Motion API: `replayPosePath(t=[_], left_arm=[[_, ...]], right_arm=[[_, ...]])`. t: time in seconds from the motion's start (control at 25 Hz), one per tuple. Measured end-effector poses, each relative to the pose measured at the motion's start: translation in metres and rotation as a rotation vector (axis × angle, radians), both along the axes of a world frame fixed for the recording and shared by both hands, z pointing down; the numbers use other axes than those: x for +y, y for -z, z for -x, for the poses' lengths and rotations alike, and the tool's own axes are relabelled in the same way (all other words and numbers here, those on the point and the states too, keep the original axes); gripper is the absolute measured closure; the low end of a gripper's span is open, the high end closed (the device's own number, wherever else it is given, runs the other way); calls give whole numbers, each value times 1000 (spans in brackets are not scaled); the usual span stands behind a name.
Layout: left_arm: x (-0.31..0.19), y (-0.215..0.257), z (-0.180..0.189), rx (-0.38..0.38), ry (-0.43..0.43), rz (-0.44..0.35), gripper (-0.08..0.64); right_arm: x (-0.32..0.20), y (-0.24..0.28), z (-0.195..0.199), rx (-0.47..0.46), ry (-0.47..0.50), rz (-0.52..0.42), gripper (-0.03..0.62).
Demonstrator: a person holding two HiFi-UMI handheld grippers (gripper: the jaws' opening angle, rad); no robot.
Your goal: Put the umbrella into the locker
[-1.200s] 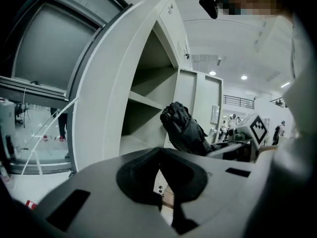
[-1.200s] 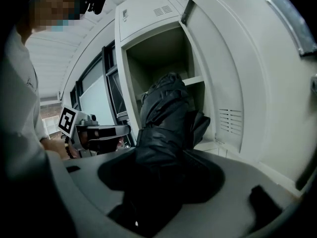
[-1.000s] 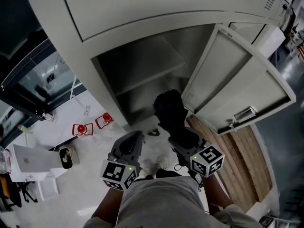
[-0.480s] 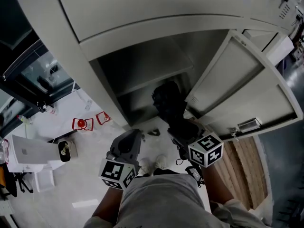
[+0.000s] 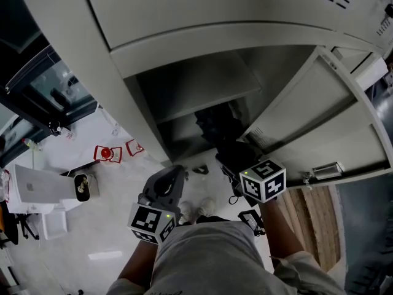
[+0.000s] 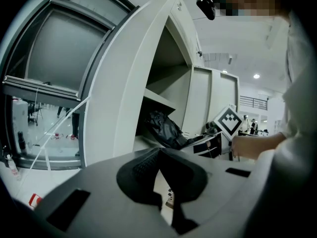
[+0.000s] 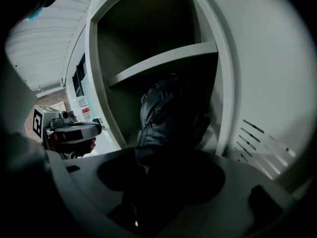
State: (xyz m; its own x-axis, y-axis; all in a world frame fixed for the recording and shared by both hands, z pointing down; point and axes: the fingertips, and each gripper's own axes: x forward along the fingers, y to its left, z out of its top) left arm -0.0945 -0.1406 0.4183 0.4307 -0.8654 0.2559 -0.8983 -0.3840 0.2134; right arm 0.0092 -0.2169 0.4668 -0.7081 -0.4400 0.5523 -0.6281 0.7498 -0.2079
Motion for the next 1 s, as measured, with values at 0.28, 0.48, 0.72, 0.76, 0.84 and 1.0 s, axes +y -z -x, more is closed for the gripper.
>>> replayPosePath(t=[0.28,0.48,0.72,0.76,0.84,1.0], left_arm=[[-4,-1,6,-28,14,-1,546],[-6,-2,8,-27,11,7,546],[-4,-5,9,-25,13,17,546],[-4,-5,10,-25,15,17,546],[-3,-5,12,-25,21,18,546],[-1,-6,17,-22,34,21,546]], right_arm=[[-22,-7,14,56,29,9,327],[-38,-9,24,100,43,13,327],[-51,-14,37,148,71,20,327],[-52,-16,38,160,77,20,327],[-54,-20,40,183,88,22,327],[-53,-33,44,234,118,40,327]])
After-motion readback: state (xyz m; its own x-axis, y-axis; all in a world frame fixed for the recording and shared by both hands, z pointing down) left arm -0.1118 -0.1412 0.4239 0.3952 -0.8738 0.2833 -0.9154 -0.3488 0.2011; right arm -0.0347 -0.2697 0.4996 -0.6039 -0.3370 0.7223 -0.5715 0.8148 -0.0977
